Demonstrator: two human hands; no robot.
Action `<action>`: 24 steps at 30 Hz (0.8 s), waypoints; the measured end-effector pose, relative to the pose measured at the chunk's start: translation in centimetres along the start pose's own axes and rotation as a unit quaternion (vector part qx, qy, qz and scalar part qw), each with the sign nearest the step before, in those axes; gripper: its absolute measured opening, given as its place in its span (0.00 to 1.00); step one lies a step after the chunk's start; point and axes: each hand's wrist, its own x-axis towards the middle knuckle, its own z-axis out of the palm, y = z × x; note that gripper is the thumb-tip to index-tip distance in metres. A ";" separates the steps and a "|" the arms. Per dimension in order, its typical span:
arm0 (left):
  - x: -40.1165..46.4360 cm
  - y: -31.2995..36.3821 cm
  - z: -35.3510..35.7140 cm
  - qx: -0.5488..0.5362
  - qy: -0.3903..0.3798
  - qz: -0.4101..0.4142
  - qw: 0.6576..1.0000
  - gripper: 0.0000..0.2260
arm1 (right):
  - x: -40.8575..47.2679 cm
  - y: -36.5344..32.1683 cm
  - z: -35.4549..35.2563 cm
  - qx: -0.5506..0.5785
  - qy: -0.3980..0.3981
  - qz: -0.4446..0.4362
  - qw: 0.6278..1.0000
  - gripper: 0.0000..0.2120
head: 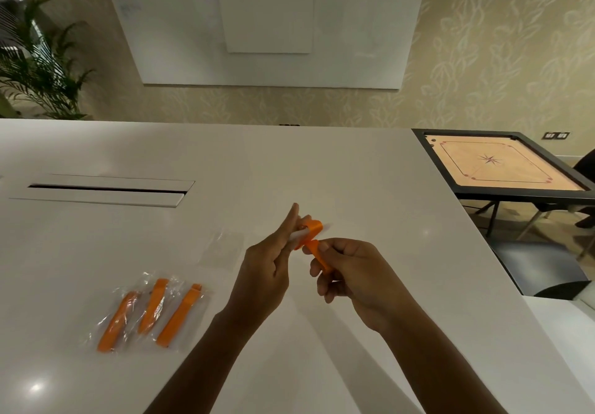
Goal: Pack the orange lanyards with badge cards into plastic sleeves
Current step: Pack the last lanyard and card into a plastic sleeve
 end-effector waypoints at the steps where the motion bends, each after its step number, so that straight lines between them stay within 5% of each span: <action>1: -0.1 -0.2 0.0 0.003 -0.005 0.009 1.000 0.24 | 0.0 0.0 0.0 0.008 -0.003 0.000 1.000 0.15; 14: -1.0 -1.9 -0.8 0.010 -0.054 0.059 0.997 0.22 | 0.4 0.5 -0.4 0.153 -0.075 0.044 0.984 0.21; 24: -0.4 -3.4 -1.4 0.054 -0.083 0.149 0.984 0.26 | 1.3 1.6 -0.2 0.151 -0.073 0.040 0.985 0.21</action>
